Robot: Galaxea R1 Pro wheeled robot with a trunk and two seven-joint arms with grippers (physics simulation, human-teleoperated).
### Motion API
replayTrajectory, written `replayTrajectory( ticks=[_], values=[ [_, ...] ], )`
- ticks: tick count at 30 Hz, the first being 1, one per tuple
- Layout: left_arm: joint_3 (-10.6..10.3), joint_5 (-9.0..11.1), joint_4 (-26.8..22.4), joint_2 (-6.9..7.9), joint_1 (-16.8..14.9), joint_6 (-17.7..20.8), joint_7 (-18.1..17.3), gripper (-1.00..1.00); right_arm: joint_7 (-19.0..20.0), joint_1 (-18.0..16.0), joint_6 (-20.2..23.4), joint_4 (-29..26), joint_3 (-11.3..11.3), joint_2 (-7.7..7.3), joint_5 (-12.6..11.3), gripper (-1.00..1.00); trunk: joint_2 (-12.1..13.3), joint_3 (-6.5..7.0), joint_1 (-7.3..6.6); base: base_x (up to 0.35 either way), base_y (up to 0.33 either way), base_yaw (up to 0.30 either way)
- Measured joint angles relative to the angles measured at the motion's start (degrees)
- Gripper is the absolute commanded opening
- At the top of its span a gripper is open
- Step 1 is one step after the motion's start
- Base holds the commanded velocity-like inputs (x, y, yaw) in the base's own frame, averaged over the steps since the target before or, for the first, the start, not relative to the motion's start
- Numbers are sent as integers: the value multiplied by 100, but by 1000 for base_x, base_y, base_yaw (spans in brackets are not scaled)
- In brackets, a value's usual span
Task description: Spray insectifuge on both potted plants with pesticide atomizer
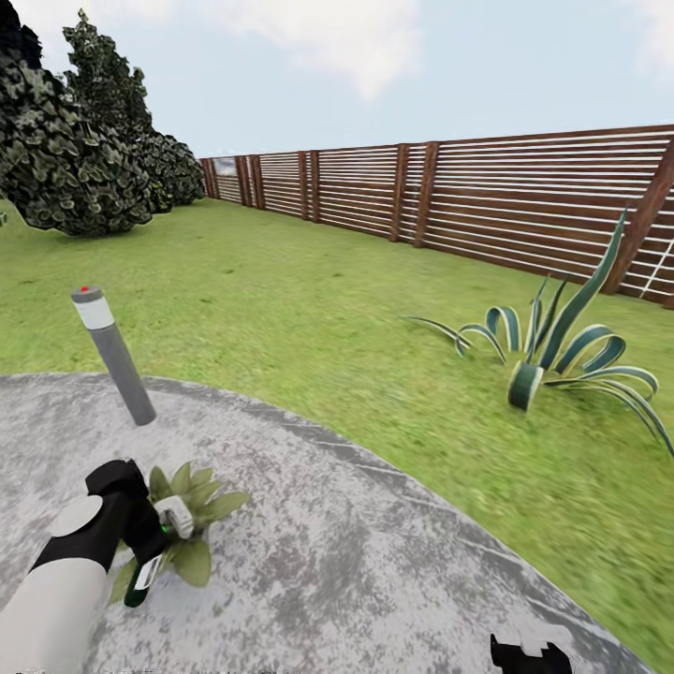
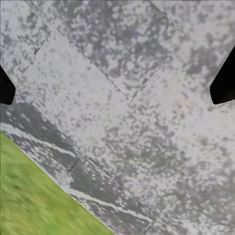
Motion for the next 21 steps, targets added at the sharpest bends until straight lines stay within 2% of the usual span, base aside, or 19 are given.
replayTrajectory(
  ticks=[2, 4, 6, 10, 12, 13, 15, 18, 21],
  values=[
    [255, 11, 42, -6, 3, -5, 261, -100, 4, 0, 0, -3, 1, 0, 0, 100, 0, -1, 0, 0, -1, 113],
    [399, 22, 66, -34, 14, -8, 368, -100, 12, 0, -2, -1, 6, 4, 10, 100, 0, -1, 0, 0, 0, 34],
    [485, 33, 275, -83, 131, 2, 530, -100, 18, 0, -4, 0, 7, -7, 17, 100, 0, -2, 0, 0, 0, 2],
    [501, 56, 501, -105, 144, 6, 646, -100, 22, 0, 1, 2, 11, -15, 23, 100, 0, -1, 0, 0, 0, 0],
    [523, 217, 619, -120, 145, 9, 676, -100, 25, 0, 7, 16, 15, -24, 31, 100, 0, -1, 0, 0, 0, 0],
    [551, 399, 741, -123, 145, 11, 796, -100, 25, 0, 11, 19, 16, -31, 34, 100, 0, -1, 0, 0, 0, 0],
    [567, 567, 828, -129, 145, 12, 1104, -100, 26, 0, 9, 15, 17, -38, 35, 100, 0, -1, 0, 0, 0, 0],
    [576, 736, 1013, -135, 146, 17, 1373, -100, 26, 0, 6, 13, 16, -43, 28, 100, 0, -1, 0, 0, 0, 0],
    [599, 823, 1192, -137, 145, 45, 1523, -100, 26, 0, 12, 15, 17, -44, 30, 100, 0, -1, 0, 0, 0, 0]
  ],
)
